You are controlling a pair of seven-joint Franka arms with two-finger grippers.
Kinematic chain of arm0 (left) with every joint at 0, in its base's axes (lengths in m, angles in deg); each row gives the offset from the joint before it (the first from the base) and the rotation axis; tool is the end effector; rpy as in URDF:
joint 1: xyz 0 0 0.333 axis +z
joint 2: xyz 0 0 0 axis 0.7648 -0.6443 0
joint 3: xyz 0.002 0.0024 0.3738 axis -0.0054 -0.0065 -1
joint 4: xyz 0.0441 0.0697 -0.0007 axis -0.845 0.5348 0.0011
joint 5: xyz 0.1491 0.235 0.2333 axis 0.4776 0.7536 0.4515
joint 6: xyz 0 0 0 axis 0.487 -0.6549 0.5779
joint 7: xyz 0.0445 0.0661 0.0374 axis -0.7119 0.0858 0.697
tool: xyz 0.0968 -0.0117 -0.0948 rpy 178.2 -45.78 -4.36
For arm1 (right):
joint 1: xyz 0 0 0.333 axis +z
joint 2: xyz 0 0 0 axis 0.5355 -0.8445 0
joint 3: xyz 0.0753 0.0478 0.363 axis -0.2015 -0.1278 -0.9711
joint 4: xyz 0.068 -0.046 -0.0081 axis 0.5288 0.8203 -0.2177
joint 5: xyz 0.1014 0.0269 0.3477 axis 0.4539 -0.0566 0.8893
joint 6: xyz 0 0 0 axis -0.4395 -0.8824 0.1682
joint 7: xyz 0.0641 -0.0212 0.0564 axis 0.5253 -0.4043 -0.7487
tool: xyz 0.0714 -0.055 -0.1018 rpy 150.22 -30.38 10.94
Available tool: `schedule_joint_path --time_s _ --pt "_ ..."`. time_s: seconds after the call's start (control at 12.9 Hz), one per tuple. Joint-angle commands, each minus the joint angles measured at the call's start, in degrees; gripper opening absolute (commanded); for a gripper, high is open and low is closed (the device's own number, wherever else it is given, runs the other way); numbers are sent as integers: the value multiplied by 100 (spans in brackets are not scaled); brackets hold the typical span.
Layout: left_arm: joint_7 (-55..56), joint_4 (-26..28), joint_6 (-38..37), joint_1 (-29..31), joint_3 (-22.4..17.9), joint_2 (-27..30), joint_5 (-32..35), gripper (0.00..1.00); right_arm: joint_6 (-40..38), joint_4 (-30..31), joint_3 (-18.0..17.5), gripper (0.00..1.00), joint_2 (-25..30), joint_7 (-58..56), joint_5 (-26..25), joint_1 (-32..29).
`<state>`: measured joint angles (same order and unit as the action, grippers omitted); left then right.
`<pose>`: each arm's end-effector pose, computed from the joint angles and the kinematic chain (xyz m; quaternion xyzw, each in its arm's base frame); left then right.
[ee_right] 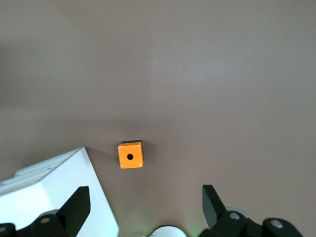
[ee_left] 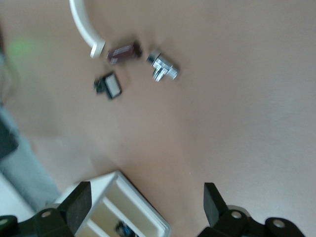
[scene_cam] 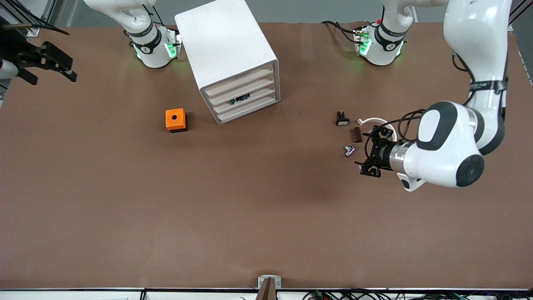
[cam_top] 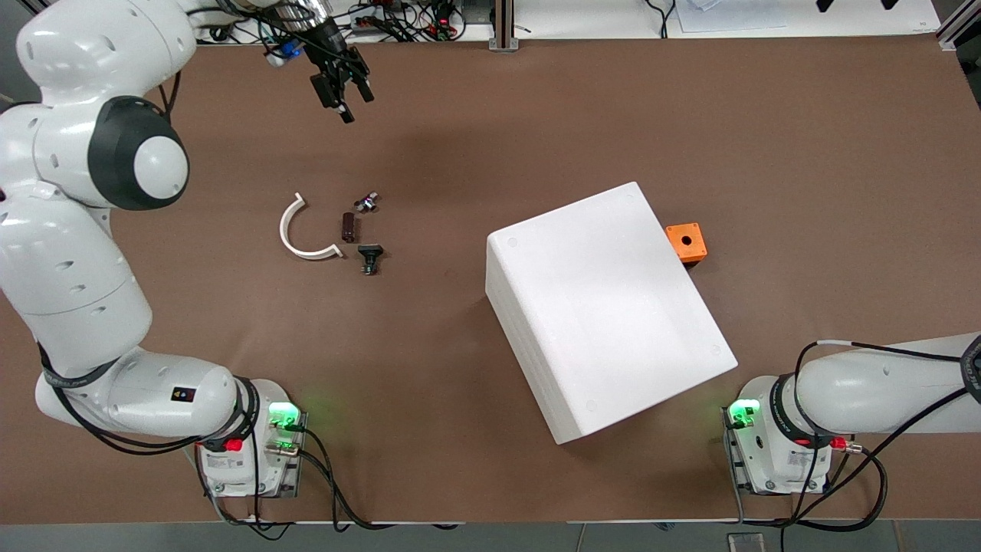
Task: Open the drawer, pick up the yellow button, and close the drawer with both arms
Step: 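Grasp the drawer front with the left gripper while the right gripper approaches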
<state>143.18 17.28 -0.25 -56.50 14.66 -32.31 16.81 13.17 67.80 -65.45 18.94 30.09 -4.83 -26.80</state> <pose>0.6293 -0.1916 0.3978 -0.7145 -0.6243 0.3148 0.0240 0.4666 0.0476 0.7091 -0.9997 -0.0090 0.0185 0.0162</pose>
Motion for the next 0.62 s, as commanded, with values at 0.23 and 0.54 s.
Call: schedule_joint_path --time_s 0.23,0.54 --pt "929 -173 -461 11 15 -614 -1123 100 -74 -79 25 100 -320 1610 36 460" --pt "2004 -173 -461 -305 15 -746 -1987 100 -74 -78 25 100 -479 2984 -35 1137"
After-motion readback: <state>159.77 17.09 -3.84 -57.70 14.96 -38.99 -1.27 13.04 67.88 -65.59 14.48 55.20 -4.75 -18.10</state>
